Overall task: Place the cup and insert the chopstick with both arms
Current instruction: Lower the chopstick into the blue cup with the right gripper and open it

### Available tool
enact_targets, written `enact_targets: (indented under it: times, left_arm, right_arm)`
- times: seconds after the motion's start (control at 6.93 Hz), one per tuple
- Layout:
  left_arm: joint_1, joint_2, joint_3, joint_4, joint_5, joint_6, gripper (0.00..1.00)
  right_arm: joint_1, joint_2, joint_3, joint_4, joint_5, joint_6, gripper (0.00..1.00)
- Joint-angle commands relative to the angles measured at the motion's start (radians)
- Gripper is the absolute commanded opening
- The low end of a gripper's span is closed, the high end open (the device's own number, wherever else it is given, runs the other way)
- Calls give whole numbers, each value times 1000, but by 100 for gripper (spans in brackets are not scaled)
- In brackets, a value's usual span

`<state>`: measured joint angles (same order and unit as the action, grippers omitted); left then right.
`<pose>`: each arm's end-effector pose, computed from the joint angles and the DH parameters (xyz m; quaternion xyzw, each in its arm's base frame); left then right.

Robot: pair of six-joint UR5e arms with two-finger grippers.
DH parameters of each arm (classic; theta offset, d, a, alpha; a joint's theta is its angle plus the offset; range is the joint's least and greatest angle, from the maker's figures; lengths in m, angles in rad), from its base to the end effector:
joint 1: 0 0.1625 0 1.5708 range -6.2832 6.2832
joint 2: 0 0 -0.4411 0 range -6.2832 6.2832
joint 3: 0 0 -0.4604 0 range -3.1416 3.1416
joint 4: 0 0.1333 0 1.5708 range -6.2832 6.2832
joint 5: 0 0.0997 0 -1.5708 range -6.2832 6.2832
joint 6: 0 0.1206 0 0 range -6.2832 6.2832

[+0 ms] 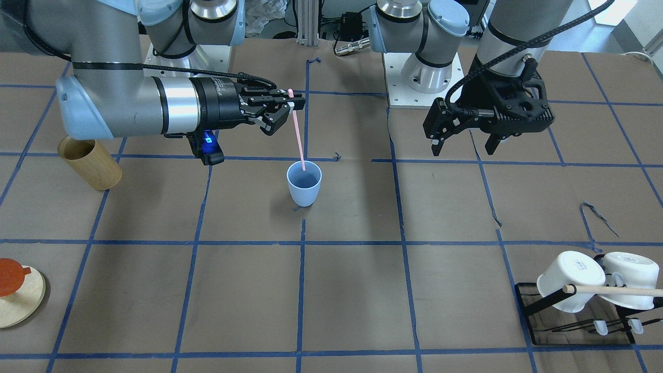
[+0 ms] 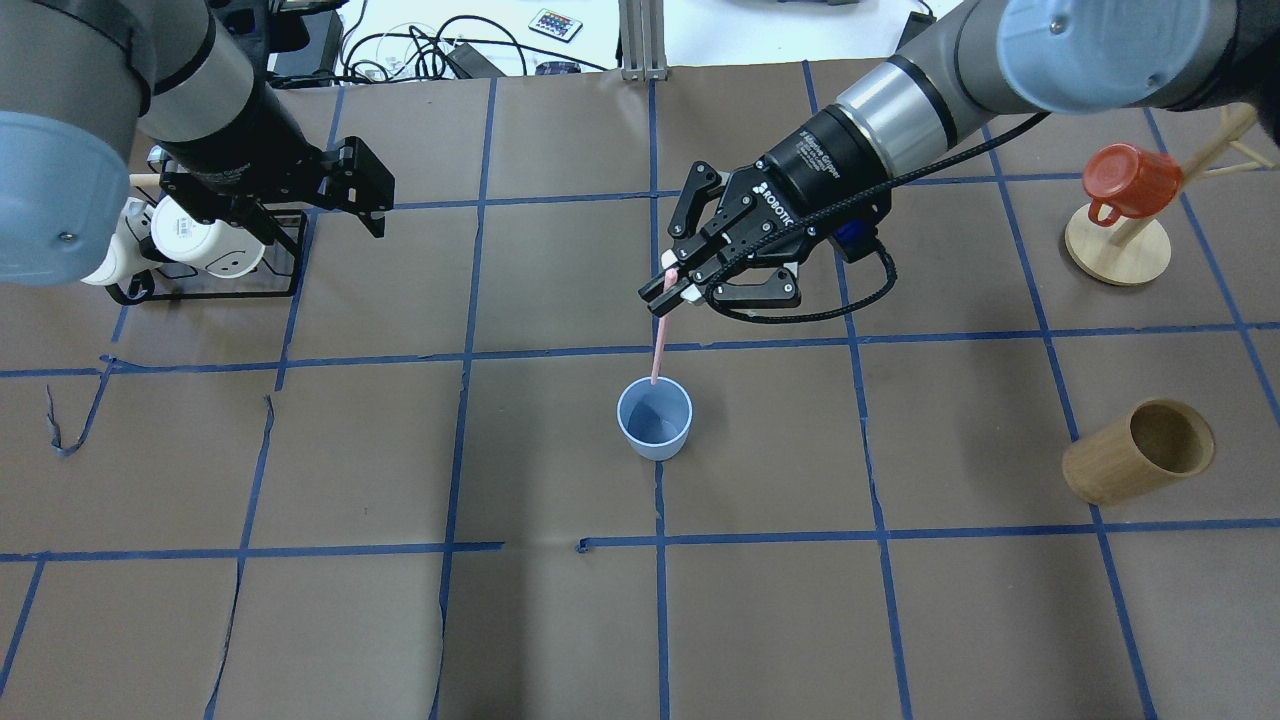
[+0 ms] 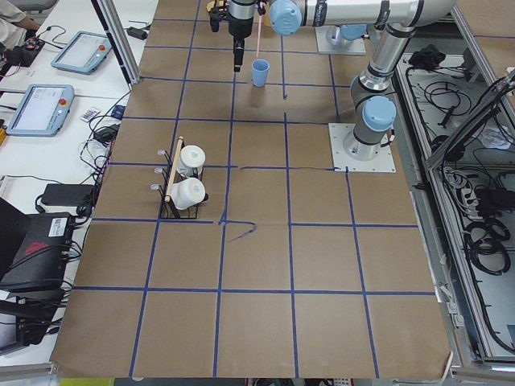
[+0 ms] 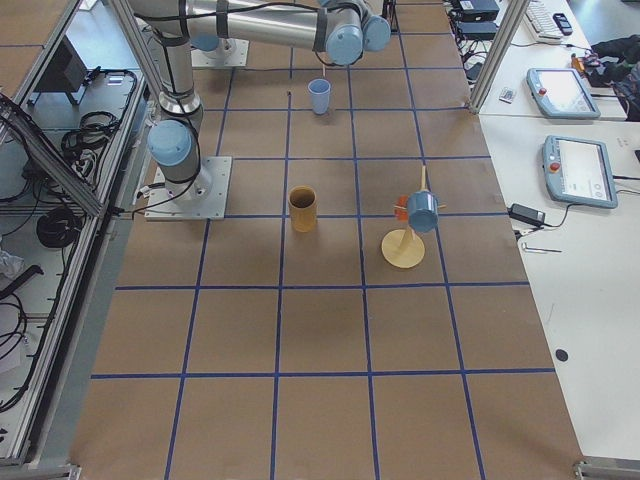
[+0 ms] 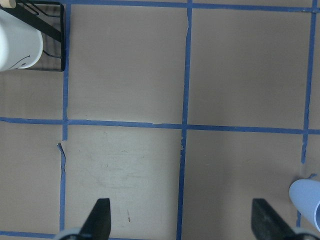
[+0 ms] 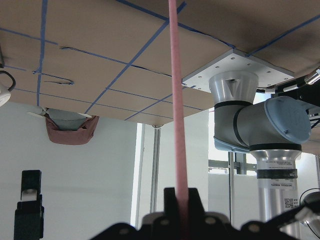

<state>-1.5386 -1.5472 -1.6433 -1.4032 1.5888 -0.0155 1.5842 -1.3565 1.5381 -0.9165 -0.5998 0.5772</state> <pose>-0.1129 -0.5666 0.4730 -0.0243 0.9979 -0.0592 0.0095 0.2404 -0.5598 0.3907 0.4068 0.7237 0.4676 0.3035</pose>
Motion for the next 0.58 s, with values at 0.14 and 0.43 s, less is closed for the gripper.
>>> enact_targets:
  times: [0.14,0.43]
  left_arm:
    - [0,4,-1,0,-1,0,100]
    - [0,4,-4,0,-4,0,100]
  right_arm:
    - [2,34,25,-7,0,3,3]
    - [2,45,25,-24,0,30,5]
